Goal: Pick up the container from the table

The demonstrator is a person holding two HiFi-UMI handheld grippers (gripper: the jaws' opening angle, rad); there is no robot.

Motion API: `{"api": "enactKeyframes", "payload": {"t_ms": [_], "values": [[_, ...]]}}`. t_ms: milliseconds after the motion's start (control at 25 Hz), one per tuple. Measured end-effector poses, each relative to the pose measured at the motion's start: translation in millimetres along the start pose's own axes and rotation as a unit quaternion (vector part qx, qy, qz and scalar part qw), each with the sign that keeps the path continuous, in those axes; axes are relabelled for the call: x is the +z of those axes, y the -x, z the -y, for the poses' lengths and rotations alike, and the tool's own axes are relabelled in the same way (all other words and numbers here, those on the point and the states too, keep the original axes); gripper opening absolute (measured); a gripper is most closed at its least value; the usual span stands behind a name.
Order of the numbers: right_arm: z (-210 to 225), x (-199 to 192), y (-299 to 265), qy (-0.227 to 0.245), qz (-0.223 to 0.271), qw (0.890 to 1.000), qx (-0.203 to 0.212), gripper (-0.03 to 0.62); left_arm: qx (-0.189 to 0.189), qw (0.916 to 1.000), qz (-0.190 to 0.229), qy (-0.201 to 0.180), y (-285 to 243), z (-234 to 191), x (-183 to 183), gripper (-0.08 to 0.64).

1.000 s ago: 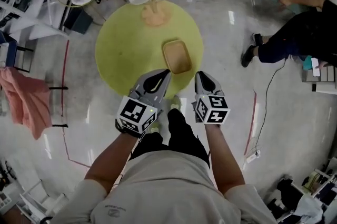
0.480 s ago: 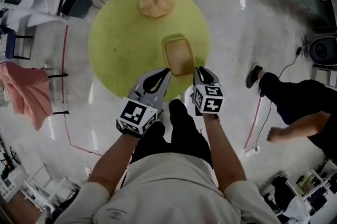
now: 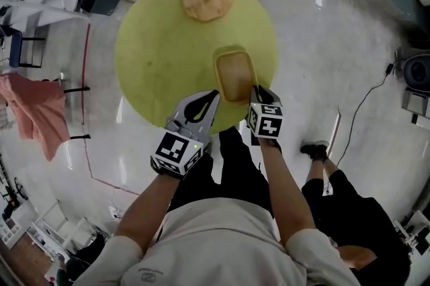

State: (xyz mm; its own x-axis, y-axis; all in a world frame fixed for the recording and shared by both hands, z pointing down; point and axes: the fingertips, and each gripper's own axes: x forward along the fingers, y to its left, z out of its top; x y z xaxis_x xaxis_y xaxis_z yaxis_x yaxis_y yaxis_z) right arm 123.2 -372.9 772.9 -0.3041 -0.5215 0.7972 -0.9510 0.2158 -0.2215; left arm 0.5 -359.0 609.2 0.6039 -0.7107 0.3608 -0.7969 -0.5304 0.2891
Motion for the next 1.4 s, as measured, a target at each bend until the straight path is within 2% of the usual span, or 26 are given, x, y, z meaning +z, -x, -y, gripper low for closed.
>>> {"api": "enactKeyframes", "payload": {"t_ms": [280,600,960,1400], "values": [[2.1,-0.2,2.8,-0.012,-0.006,1.000,-0.014,0.037,0.003,1.0000,0.002,0.004,7.9,-4.7,-2.3,0.006],[-7.1,7.5,26.7,-0.025,0.012,0.999,-0.017,0.035,-0.007,0.9999,0.011,-0.001,26.0,1.6,2.6,0.006],[-21.6,15.2,70.0,-0.068,0.050,0.996,-0.008,0.035,-0.017,0.9994,0.025,-0.014,57.4,15.9,17.2,0.006],[-51.7,34.2,141.7,-0.074,0.096,0.993,-0.001,0.035,-0.026,0.9981,0.049,-0.027,98.7,32.5,41.9,0.006]]}}
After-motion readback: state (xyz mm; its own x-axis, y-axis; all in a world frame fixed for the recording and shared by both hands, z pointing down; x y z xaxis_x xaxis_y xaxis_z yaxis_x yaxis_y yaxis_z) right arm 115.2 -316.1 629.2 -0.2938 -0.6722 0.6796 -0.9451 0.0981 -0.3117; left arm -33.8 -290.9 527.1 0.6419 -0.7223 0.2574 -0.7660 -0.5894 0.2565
